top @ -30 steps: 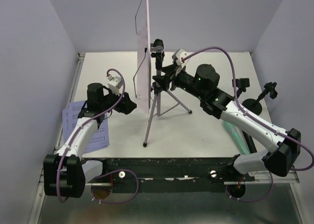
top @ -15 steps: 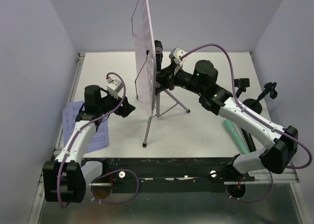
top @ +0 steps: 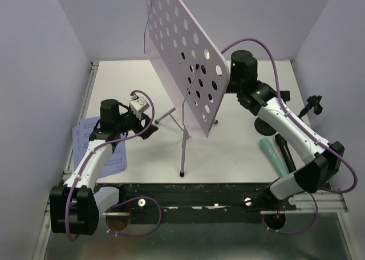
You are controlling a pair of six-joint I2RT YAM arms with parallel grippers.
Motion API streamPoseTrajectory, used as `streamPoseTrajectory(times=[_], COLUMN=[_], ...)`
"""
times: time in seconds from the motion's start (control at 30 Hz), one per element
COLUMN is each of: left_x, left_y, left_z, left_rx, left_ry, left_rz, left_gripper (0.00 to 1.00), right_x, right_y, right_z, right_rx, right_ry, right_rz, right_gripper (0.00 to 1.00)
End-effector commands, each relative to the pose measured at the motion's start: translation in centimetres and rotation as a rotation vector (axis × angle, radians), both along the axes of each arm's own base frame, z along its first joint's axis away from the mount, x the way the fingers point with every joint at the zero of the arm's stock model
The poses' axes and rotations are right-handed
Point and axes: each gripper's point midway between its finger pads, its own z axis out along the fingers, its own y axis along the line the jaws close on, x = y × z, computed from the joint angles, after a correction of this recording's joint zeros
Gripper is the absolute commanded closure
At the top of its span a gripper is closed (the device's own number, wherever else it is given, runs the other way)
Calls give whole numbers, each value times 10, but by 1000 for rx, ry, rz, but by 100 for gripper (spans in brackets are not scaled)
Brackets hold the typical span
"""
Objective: Pack up the instrument practice props
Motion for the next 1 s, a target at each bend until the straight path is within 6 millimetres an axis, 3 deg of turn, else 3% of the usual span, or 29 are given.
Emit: streamPoseTrajectory(times=[0.0,0.13,0.2,0.33,0.47,0.6,0.63,0.7,0.83,0.97], left_x=[-8,-17,-16,-7,30,25,21,13,12,26], left_y=[-22,-43,-51,-61,-41,-29,-29,-34,-34,-35], left_z=[17,10,9,15,32,42,41,32,16,25], left_rx=[-28,30,41,31,-12,84,100,159,239,205], left_ry=[-135,-301,-355,-401,-169,-162,-162,-159,-208,-266], left_rz=[-154,-291,-326,-298,0,-3,-26,-97,-118,-64], left_gripper=[19,19,21,22,25,27,27,26,21,20], right_x=[-9,4,8,-6,0,4,1,2,10,18], right_y=[-3,-25,-37,-36,-43,-56,-57,-61,-53,-40], right_z=[-6,-4,-2,0,7,35,50,59,50,42], right_rx=[-47,-106,-100,-45,28,164,198,238,280,285], right_ry=[64,84,135,190,151,4,-51,-90,-106,-34], right_rz=[12,-178,-269,-237,-322,-407,-404,-446,-558,-554], right_gripper=[63,34,27,25,26,22,22,22,24,27])
